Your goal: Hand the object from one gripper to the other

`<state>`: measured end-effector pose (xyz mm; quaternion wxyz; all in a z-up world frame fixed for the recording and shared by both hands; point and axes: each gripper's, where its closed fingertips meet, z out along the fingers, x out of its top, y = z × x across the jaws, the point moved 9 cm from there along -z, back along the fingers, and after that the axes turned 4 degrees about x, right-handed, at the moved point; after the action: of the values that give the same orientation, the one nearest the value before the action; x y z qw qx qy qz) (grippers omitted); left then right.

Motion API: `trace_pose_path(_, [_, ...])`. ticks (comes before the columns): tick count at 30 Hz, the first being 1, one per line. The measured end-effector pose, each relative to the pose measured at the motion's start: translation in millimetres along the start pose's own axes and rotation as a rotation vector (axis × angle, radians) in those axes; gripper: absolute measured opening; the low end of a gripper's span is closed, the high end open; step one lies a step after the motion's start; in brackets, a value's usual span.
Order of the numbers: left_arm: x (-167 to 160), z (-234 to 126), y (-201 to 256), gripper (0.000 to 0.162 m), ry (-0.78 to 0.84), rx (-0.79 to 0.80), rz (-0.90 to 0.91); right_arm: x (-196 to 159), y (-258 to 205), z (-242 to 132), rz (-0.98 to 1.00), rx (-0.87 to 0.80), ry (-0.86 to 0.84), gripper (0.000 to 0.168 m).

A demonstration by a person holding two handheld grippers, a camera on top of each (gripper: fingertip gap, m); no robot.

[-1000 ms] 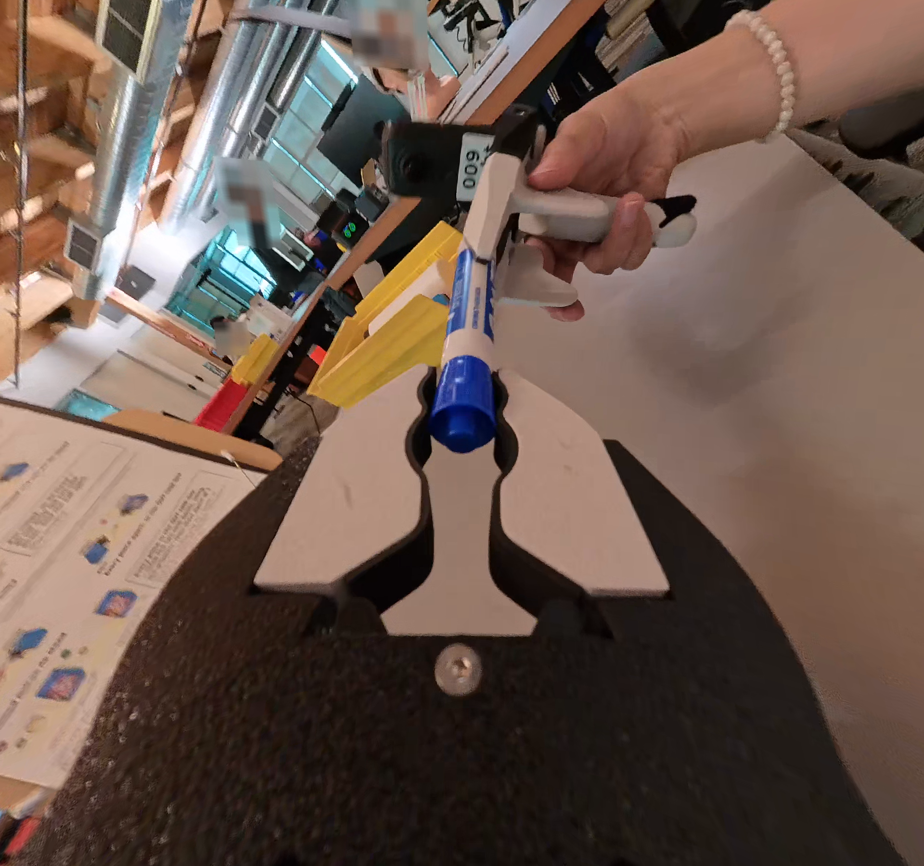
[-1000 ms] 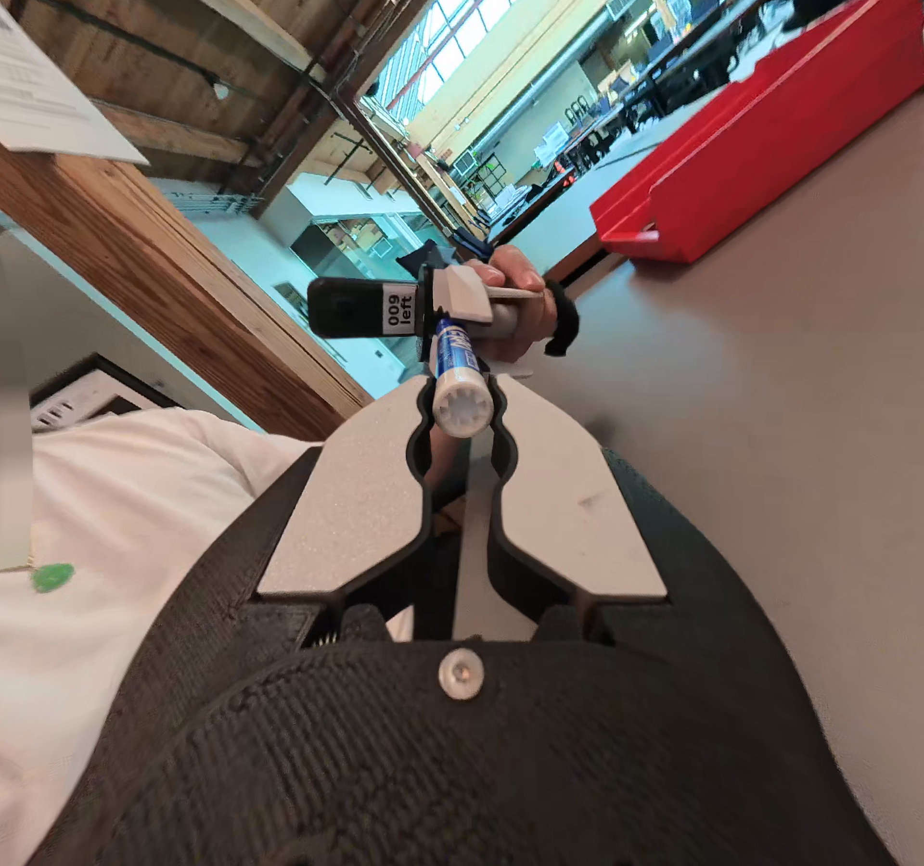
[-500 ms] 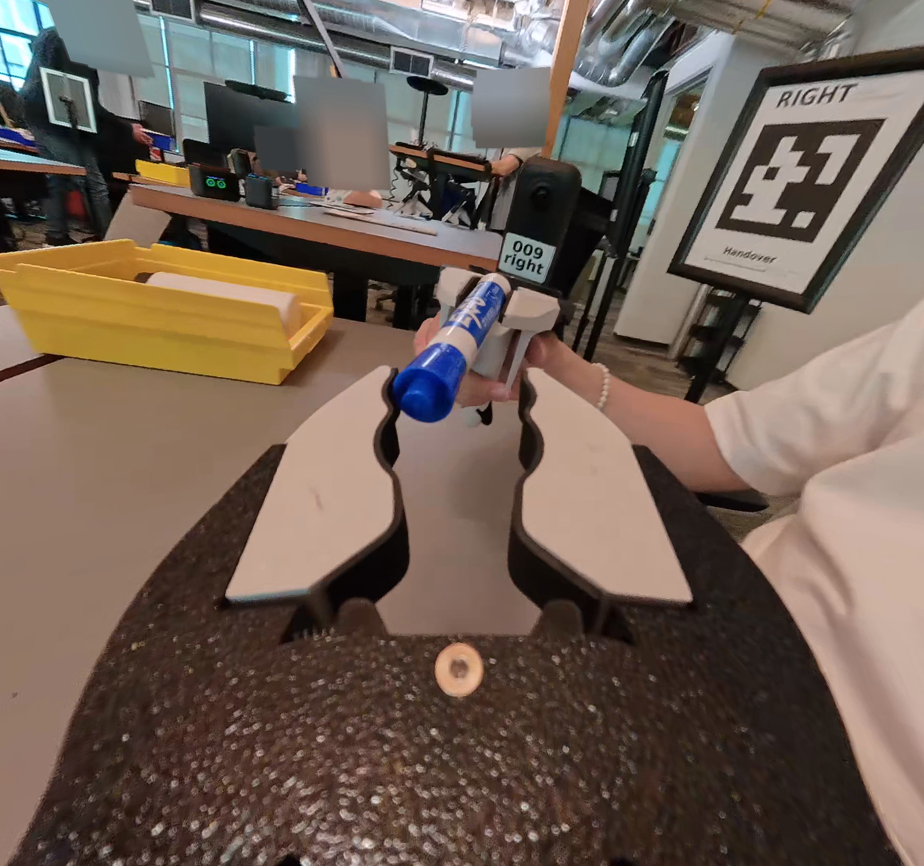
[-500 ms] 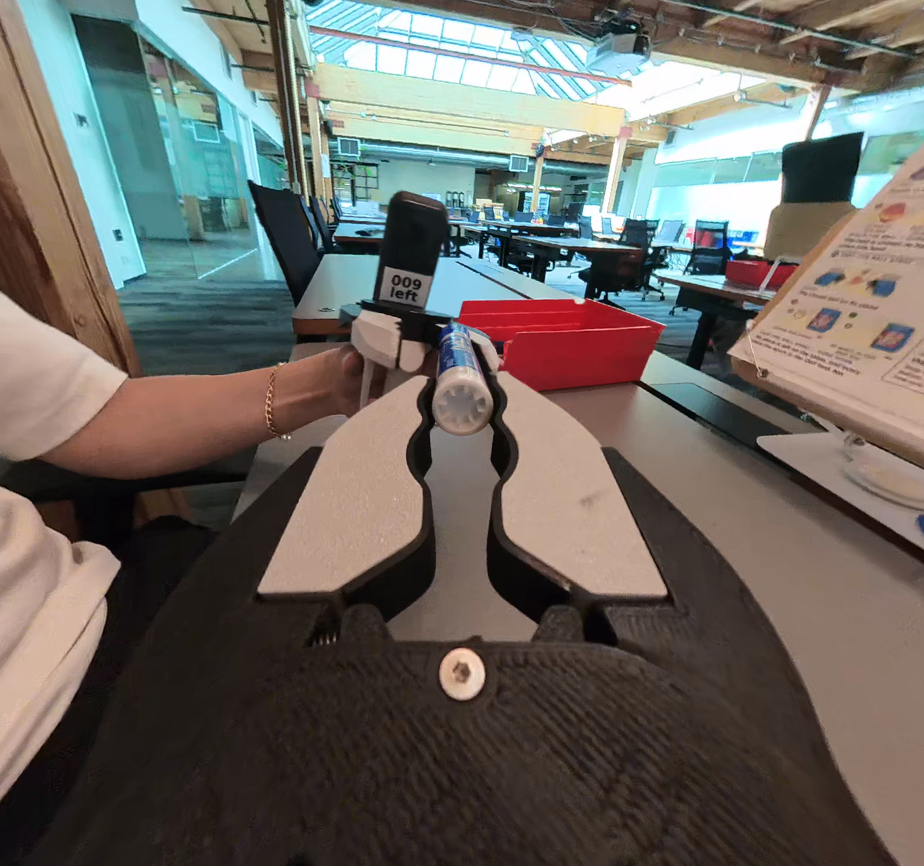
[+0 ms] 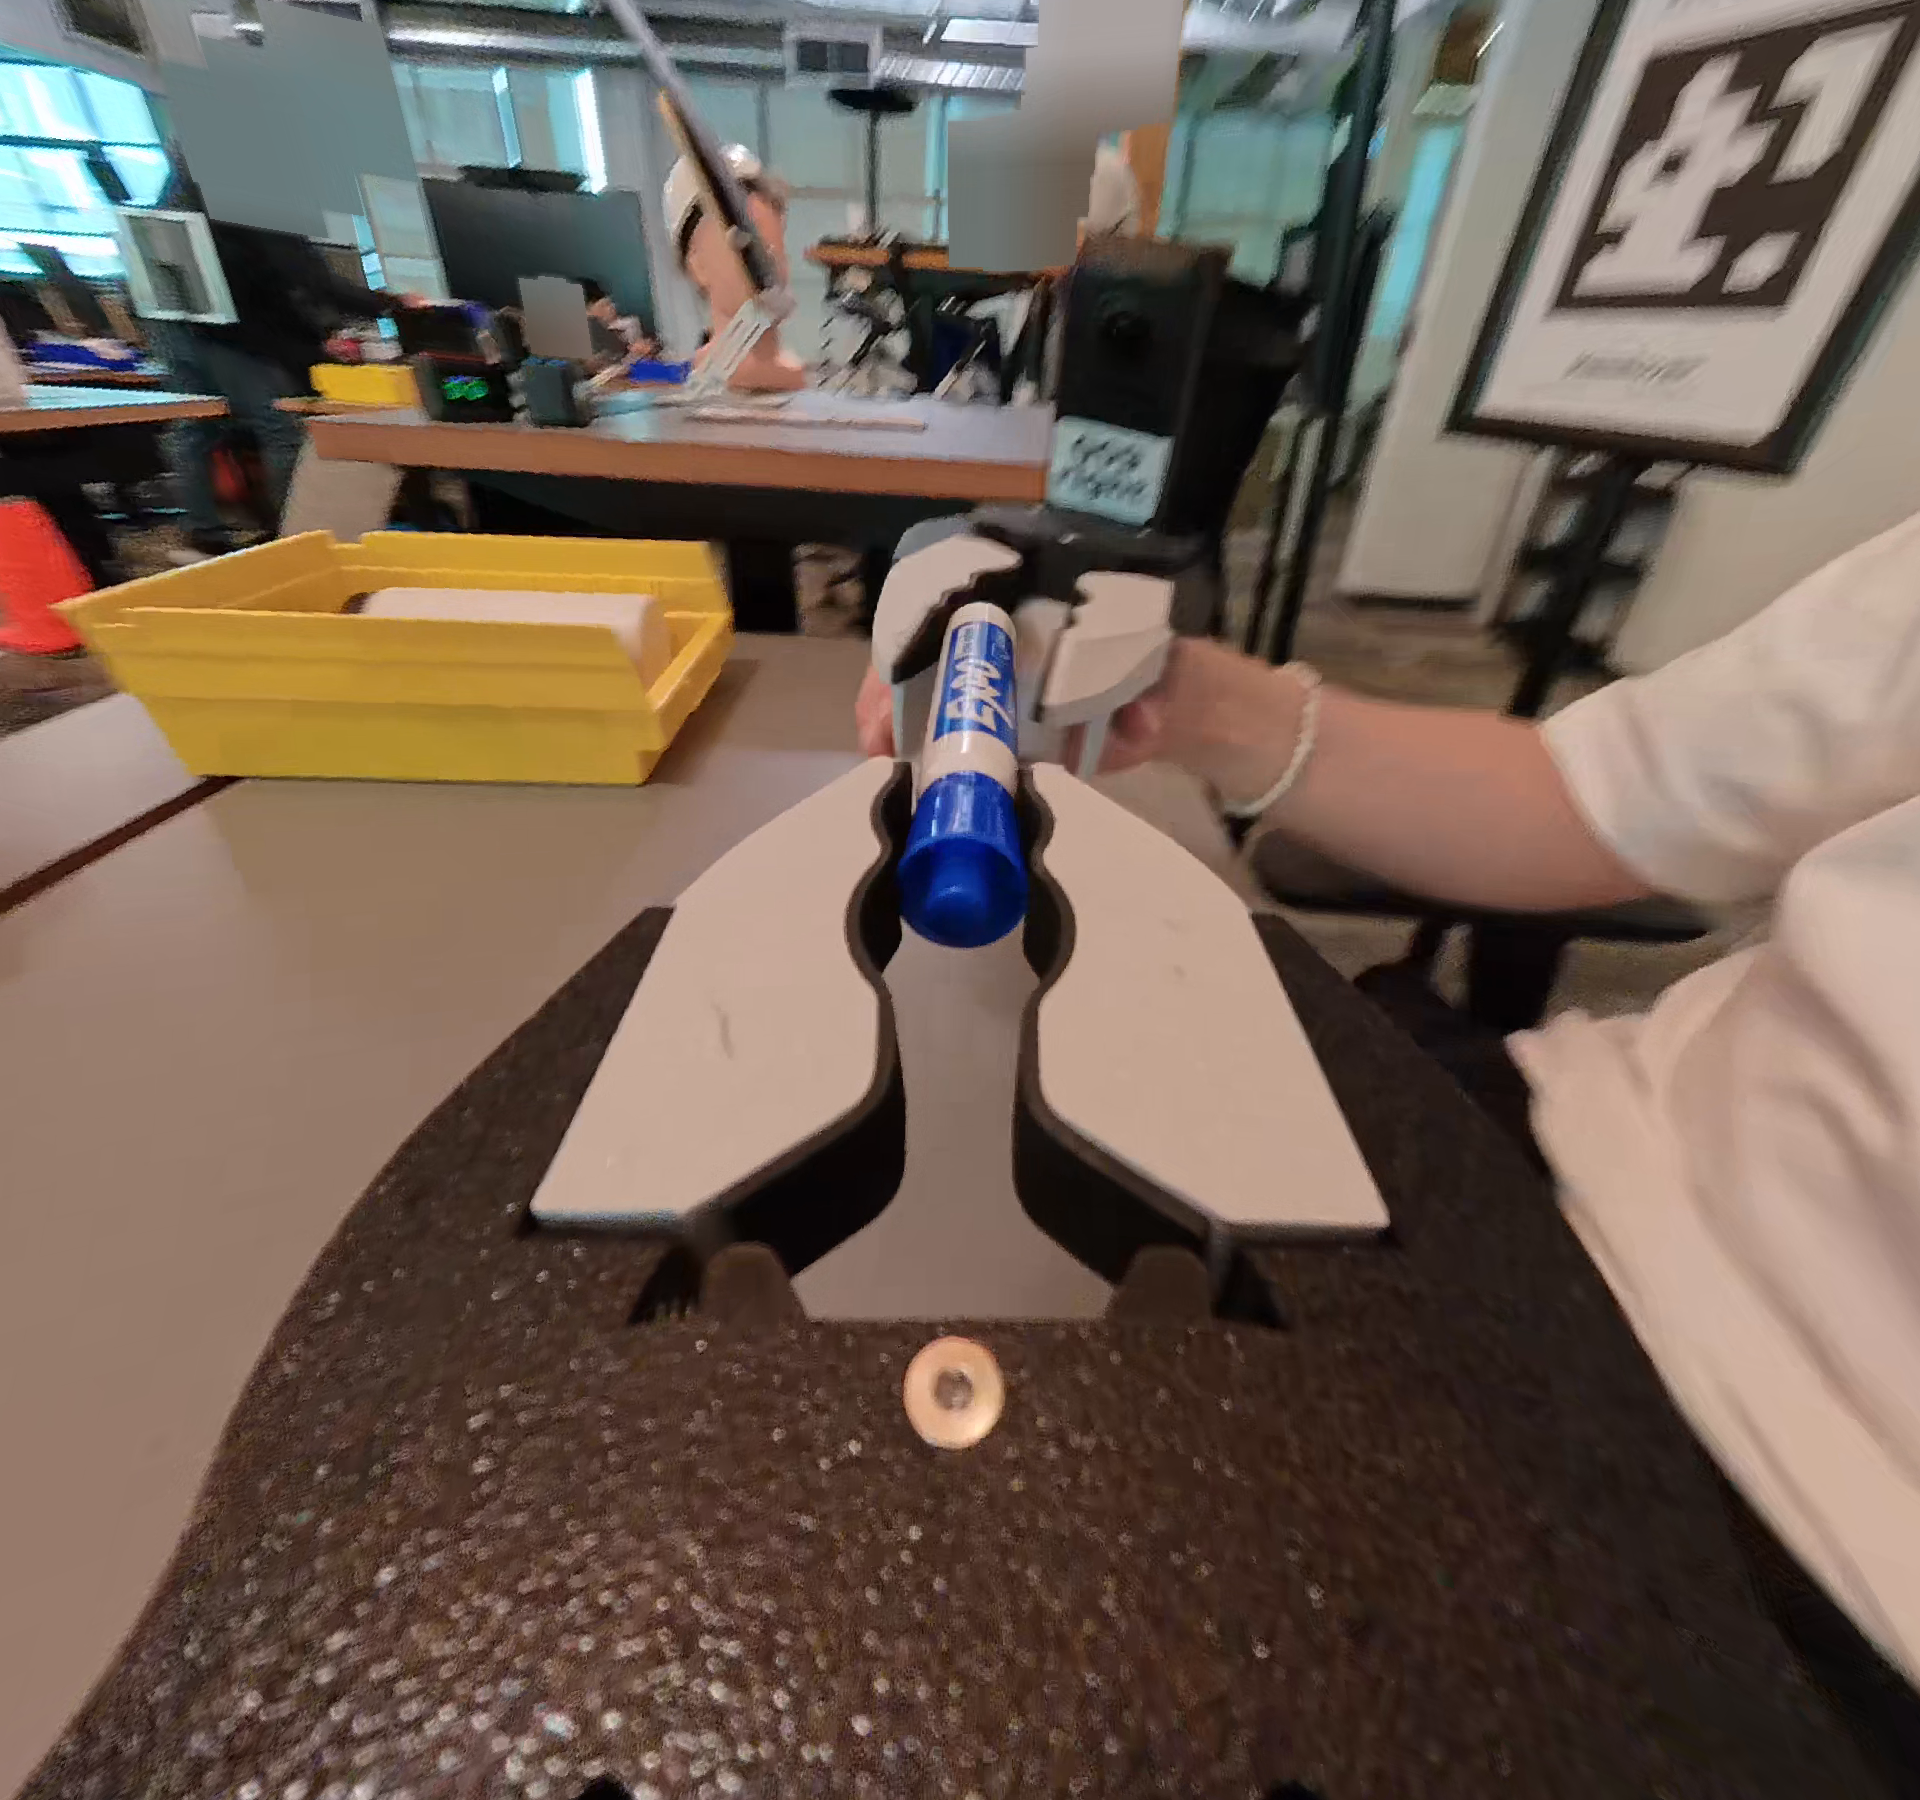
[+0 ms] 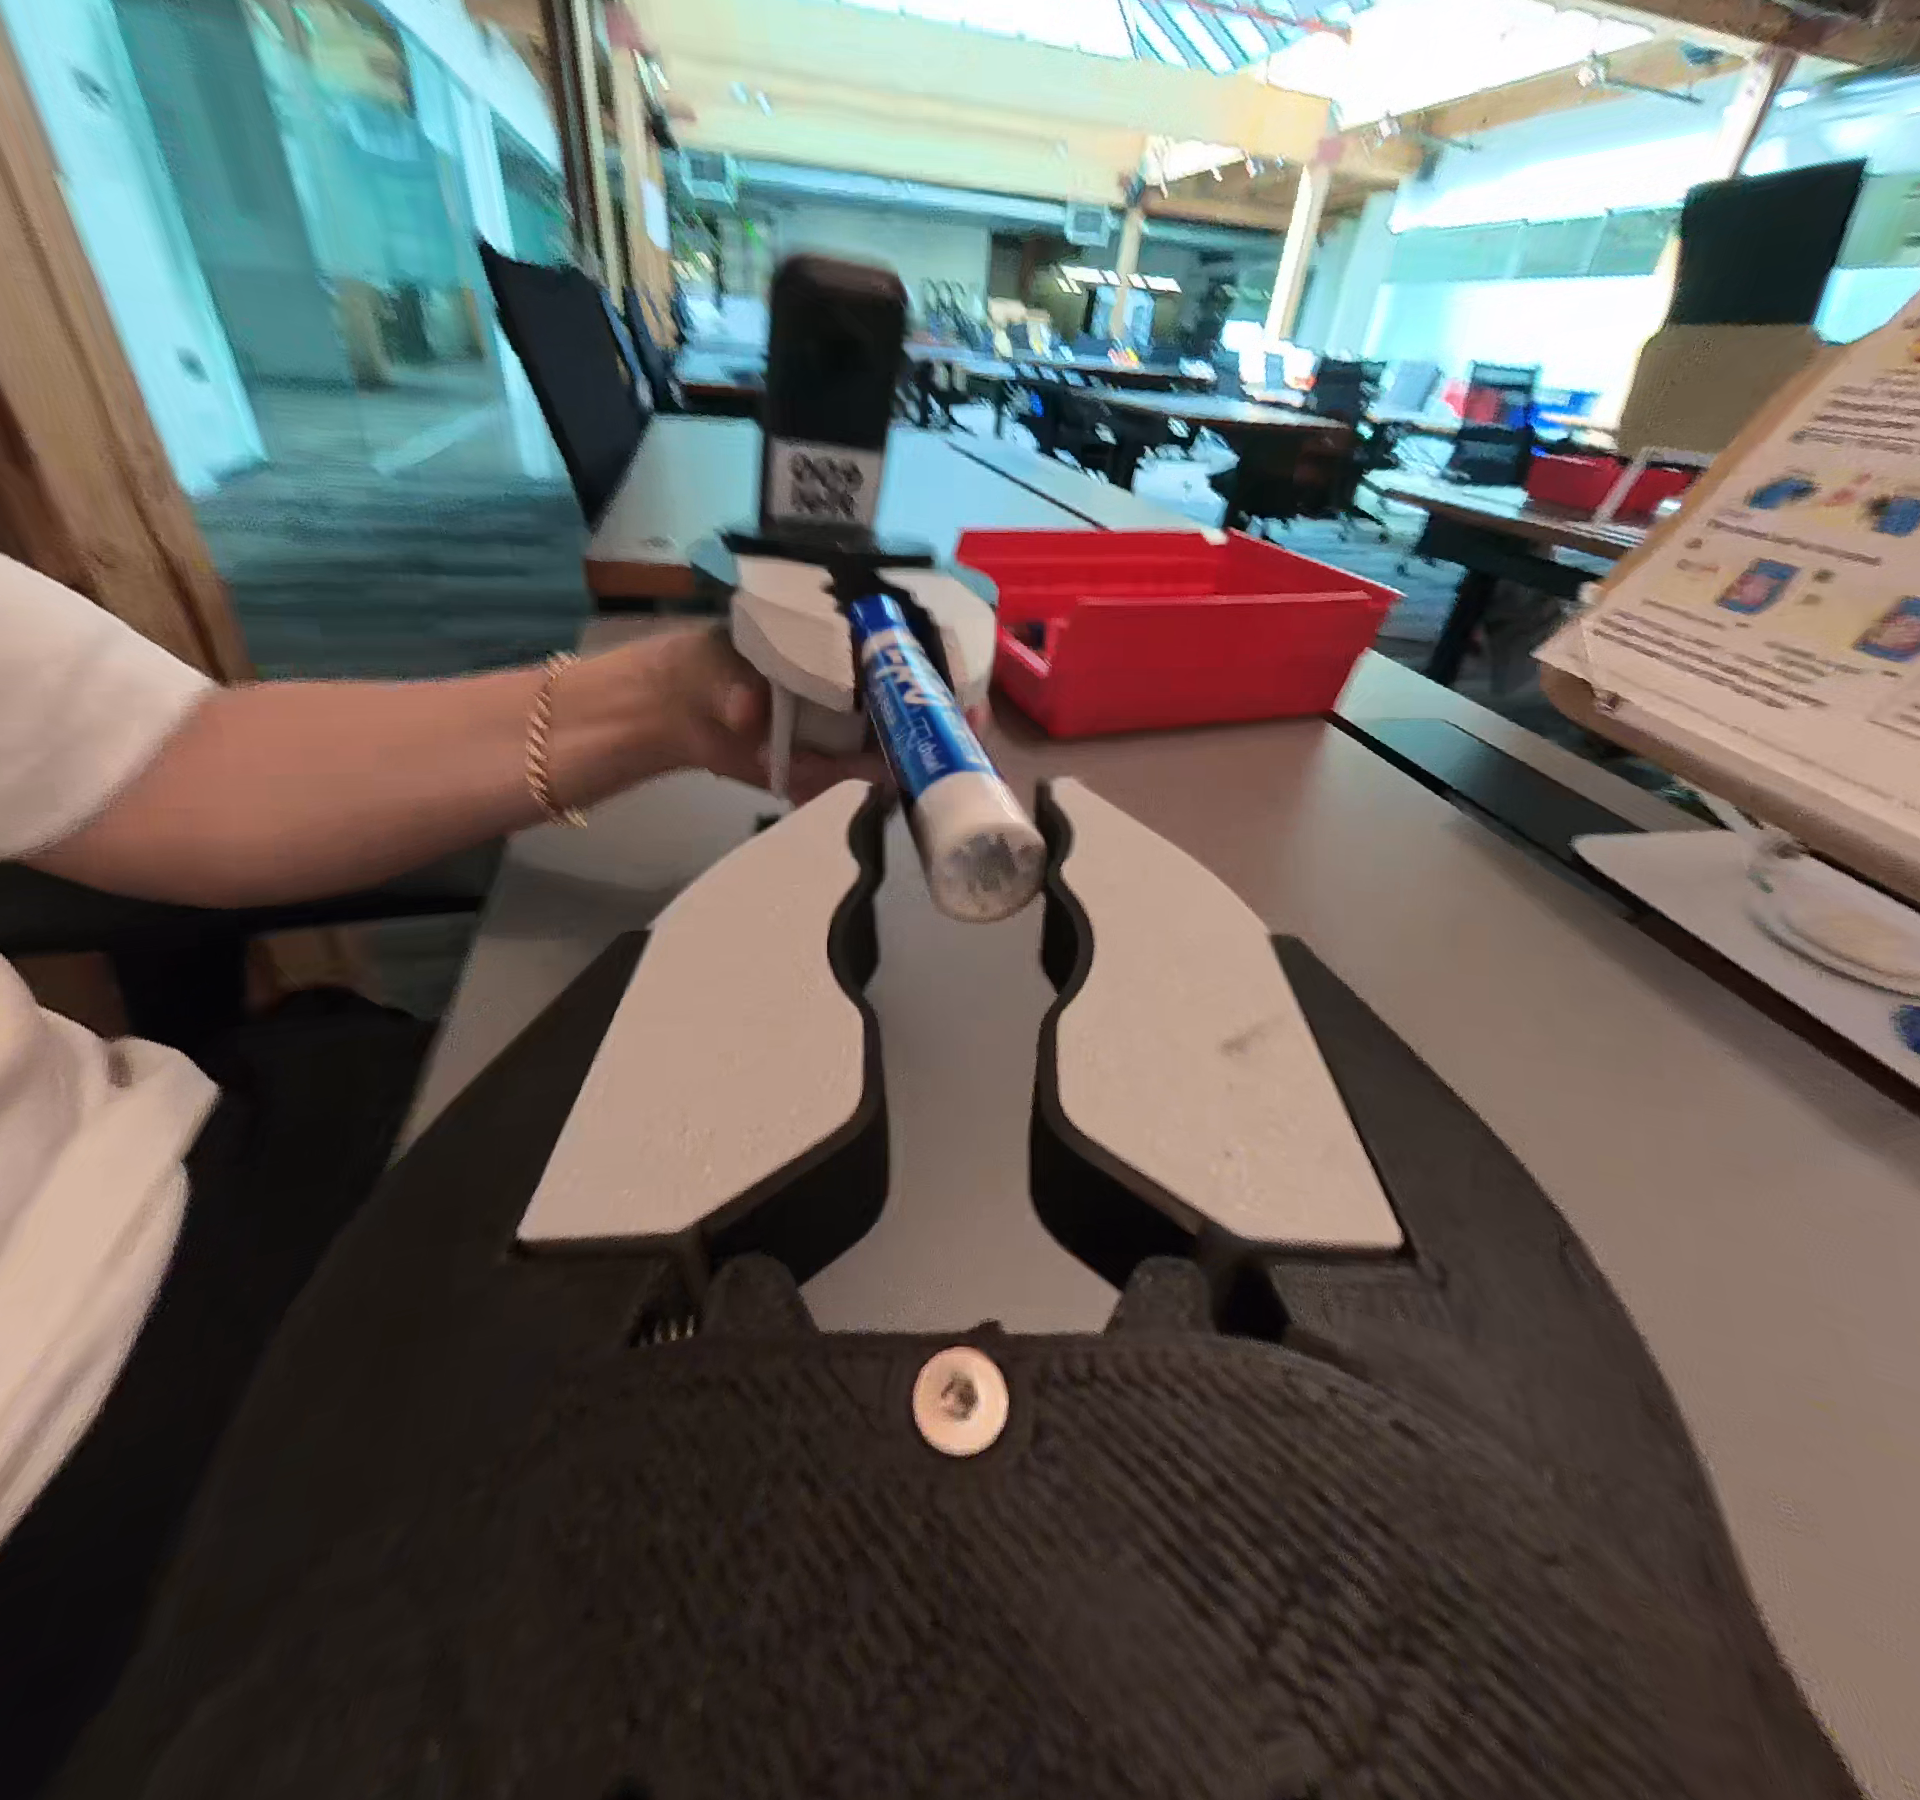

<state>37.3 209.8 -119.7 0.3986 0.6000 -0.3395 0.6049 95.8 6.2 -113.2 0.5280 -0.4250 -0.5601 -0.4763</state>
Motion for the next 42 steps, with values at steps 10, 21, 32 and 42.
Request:
trace_pose_path(10, [11, 1, -5, 0.019, -0.293, 0.352, -0.164, -6, -16, 21, -0.773, -0.397, -0.4, 0.051])
trace_pose_path(21, [13, 15, 6, 0.019, -0.317, 0.336, -0.237, -26, -14, 34, -0.944, -0.507, -0.558, 0.019])
trace_pose_path(32, [26, 16, 19, 0.033, -0.028, 0.27, 0.123, -8, -10, 30, 0.044, -0.064, 0.013, 0.019])
trace_pose_path(42, [22, 14, 18, 0.018, -0.003, 0.047, 0.005, -15, -13, 37, 0.238, 0.11, 0.086, 0.019])
